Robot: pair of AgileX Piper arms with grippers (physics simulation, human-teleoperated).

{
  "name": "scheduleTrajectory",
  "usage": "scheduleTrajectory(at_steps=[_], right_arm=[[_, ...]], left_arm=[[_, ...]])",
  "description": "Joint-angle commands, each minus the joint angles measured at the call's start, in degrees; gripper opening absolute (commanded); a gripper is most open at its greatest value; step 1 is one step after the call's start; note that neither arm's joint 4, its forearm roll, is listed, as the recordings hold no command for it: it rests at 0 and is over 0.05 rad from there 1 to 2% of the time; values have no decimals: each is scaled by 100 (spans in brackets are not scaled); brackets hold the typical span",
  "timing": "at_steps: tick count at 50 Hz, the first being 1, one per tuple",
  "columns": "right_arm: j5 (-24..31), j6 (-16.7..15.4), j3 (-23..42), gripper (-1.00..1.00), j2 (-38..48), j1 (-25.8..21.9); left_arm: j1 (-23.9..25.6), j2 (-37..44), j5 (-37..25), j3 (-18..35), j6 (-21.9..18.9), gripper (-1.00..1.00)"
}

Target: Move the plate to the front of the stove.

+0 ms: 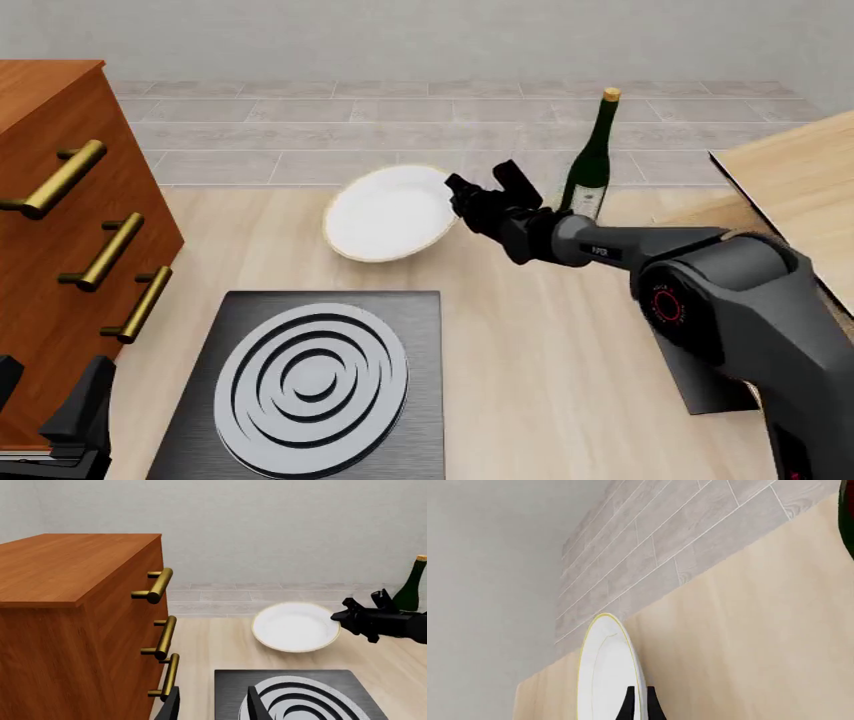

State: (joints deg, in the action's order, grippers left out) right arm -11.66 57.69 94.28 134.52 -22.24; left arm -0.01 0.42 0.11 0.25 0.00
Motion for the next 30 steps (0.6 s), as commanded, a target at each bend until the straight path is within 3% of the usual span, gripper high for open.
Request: scheduleTrajectory(at_steps=[1, 10, 30], right_arm=[[-72, 150, 162, -100, 227, 8], [-152, 345, 289, -100, 455, -9], [-187, 382, 445, -100, 785, -2]], left_arm=[[0, 0, 0, 0, 1, 100], [-2, 0, 0, 0, 1, 100], [-1, 1, 0, 0, 0, 100]])
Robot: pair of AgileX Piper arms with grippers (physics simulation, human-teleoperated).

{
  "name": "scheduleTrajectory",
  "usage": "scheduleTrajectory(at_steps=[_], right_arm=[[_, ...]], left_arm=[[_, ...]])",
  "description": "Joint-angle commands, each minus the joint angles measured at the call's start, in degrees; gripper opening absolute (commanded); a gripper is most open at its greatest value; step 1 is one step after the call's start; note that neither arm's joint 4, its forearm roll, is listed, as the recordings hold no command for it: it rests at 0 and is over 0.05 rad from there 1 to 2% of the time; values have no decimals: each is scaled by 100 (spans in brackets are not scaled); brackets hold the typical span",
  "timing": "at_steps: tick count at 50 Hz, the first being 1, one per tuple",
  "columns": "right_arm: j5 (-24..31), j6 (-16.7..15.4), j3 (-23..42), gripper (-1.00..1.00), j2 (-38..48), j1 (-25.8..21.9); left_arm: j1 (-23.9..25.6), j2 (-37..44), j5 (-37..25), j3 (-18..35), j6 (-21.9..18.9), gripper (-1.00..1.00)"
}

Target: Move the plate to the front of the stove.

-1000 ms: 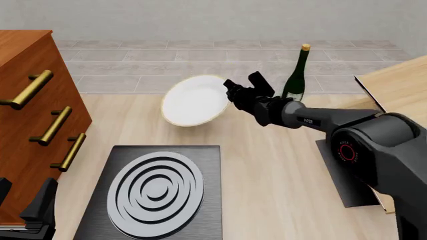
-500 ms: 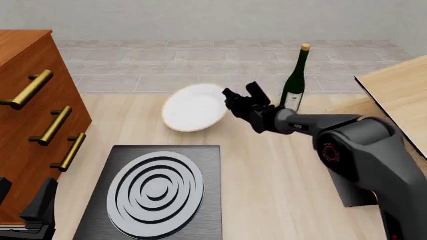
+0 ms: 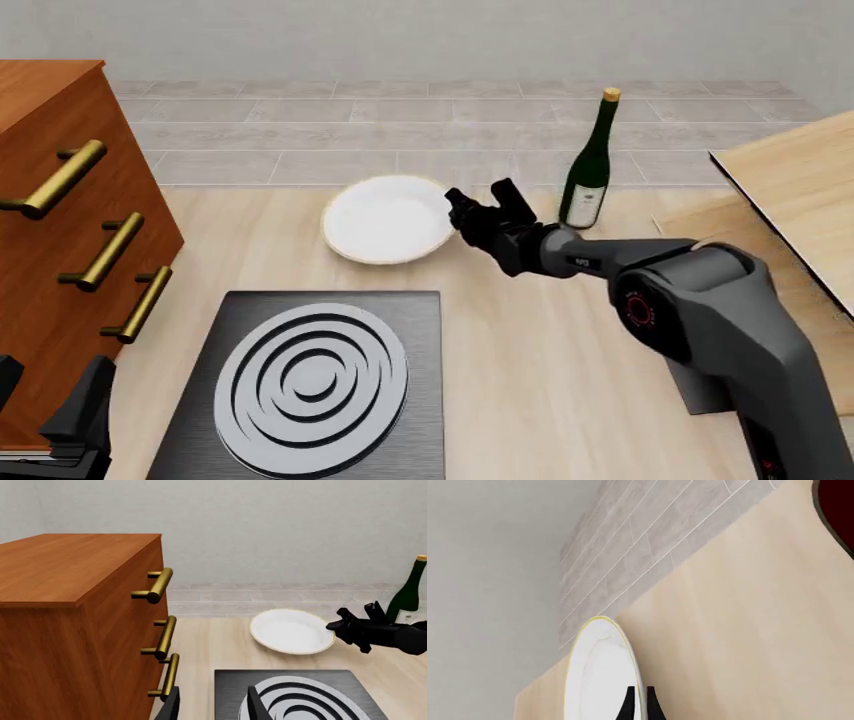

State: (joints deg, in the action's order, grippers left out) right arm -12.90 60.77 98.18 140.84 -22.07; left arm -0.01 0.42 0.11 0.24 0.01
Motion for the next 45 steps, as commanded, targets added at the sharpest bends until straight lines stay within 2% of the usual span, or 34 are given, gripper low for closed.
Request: scheduleTrajectory(at_steps=[1, 34, 35, 45], right_arm=[[-67, 71, 56, -100, 167, -19], [-110, 0, -41, -100, 222, -22], [-129, 2, -54, 100, 210, -40], [-125, -27, -170, 100, 85, 13]], left_arm=[[0, 1, 0, 0, 0, 100], [-1, 0, 0, 0, 0, 100], [-1, 0, 0, 0, 0, 100], [1, 0, 0, 0, -1, 100]])
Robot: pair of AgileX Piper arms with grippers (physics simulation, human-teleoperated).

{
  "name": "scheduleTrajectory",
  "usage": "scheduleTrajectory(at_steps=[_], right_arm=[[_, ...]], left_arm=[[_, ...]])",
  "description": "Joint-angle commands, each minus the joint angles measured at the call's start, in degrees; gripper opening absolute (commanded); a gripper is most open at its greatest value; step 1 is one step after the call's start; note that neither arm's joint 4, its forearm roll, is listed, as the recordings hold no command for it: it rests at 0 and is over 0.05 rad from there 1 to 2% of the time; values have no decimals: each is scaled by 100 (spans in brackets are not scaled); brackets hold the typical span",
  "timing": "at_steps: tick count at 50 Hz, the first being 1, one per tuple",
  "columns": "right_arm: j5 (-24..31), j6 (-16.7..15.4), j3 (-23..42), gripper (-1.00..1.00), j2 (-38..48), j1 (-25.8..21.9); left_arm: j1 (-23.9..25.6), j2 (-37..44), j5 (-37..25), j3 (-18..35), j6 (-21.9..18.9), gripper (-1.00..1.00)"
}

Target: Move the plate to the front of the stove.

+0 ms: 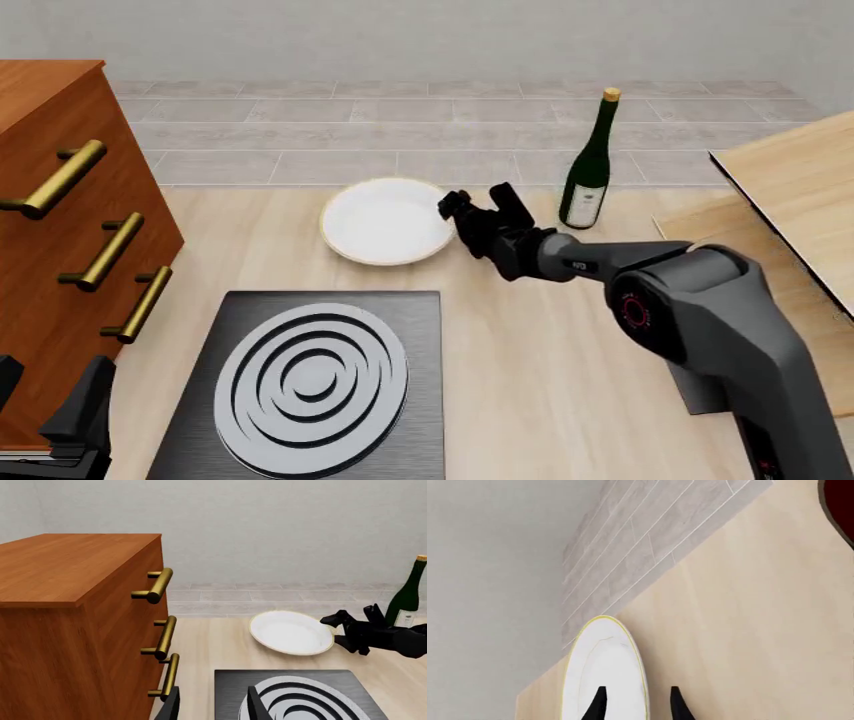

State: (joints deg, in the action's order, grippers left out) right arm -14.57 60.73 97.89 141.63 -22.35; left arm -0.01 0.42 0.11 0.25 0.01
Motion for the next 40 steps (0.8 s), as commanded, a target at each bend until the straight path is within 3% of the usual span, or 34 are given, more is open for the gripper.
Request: scheduleTrajectory(at_steps=[1, 14, 40], right_arm=[[38, -12, -145, 100, 7, 36], [-115, -71, -585, 100, -267, 118], [-902, -281, -2427, 100, -1597, 59]], left_arm=[[1, -1, 0, 0, -2, 100], [0, 0, 0, 0, 0, 100], [-1, 0, 0, 0, 1, 100]])
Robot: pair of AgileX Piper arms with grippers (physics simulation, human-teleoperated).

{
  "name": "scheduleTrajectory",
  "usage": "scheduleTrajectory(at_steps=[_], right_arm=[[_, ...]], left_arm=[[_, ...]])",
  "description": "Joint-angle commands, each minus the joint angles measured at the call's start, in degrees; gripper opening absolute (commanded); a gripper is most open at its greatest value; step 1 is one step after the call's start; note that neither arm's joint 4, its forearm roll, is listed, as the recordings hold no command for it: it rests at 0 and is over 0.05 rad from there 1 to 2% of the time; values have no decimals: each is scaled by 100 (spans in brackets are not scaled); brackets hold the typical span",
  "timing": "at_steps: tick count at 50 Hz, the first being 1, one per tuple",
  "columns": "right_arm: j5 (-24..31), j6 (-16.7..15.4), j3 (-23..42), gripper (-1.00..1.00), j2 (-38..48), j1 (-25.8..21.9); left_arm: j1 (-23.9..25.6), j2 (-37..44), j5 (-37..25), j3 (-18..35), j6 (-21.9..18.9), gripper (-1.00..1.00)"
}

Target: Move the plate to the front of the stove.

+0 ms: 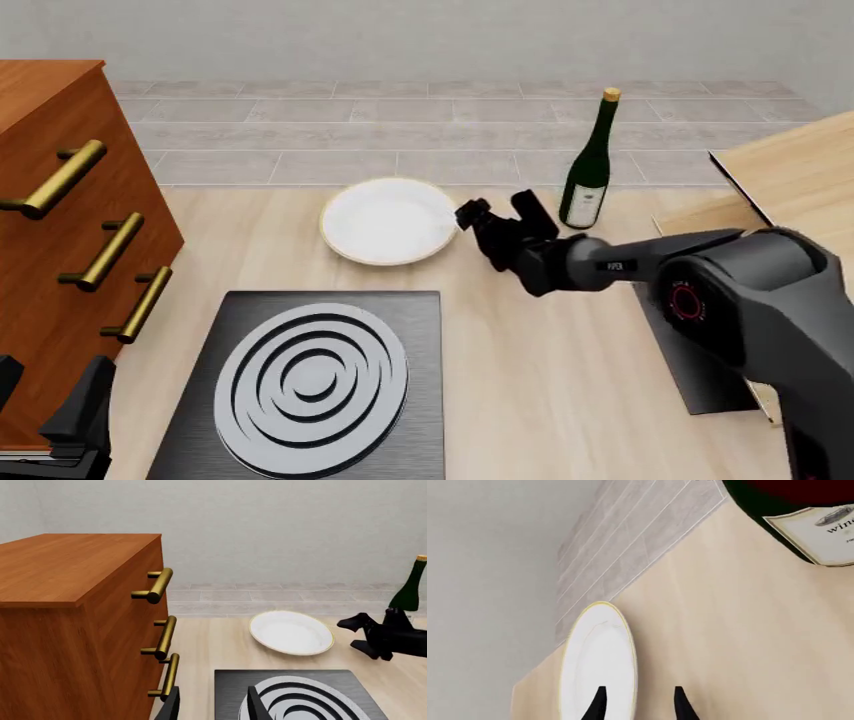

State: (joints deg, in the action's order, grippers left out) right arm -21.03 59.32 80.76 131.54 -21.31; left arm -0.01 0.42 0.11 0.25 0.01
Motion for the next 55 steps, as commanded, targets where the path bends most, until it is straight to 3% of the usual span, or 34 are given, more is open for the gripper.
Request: scheduleTrajectory(at_steps=[1, 8, 9, 11, 13, 14, 16, 18, 20, 22, 24, 26, 27, 29, 31, 32, 55], right_arm=[[-290, -121, -778, 100, -628, -52], [-438, -390, -1298, 100, -1170, -27], [-411, -566, -1365, 100, -1298, 34], [-491, -519, -1526, 100, -1394, -14], [-465, -822, -1649, 100, -1628, 51], [-558, -713, -1796, 100, -1705, 14], [-565, -924, -1946, 100, -1918, 7], [-622, -875, -2055, 100, -1964, 9], [-559, -1205, -2161, 100, -2197, 38], [-590, -1225, -2302, 100, -2319, -18], [-524, -1502, -2362, 100, -2505, 46], [-562, -1460, -2511, 100, -2630, -3], [-497, -1699, -2557, 100, -2794, 10], [-524, -1696, -2670, 100, -2883, -31], [-468, -1925, -2737, 100, -3036, -29], [-497, -1873, -2802, 100, -3067, -38], [-407, -3226, -3810, 100, -4508, -314]], left_arm=[[-1, 0, 0, 0, -1, 100], [0, -1, 0, 0, 1, 100], [0, -1, 0, 0, 1, 100], [0, -1, 0, 0, 0, 100], [-1, 0, 0, 0, 0, 100], [0, 0, 0, 0, 0, 100], [1, 1, 0, 0, -1, 100], [0, -1, 0, 0, 1, 100], [0, 0, 0, 0, -1, 100], [0, -1, 0, 0, 0, 100], [-1, 0, 0, 0, 1, 100], [-1, -1, 0, 0, -1, 100], [-1, -1, 0, 0, 1, 100], [0, -1, 0, 0, 0, 100], [-1, 0, 0, 0, 2, 100], [0, 1, 0, 0, -1, 100], [2, 0, 0, 0, 0, 100]])
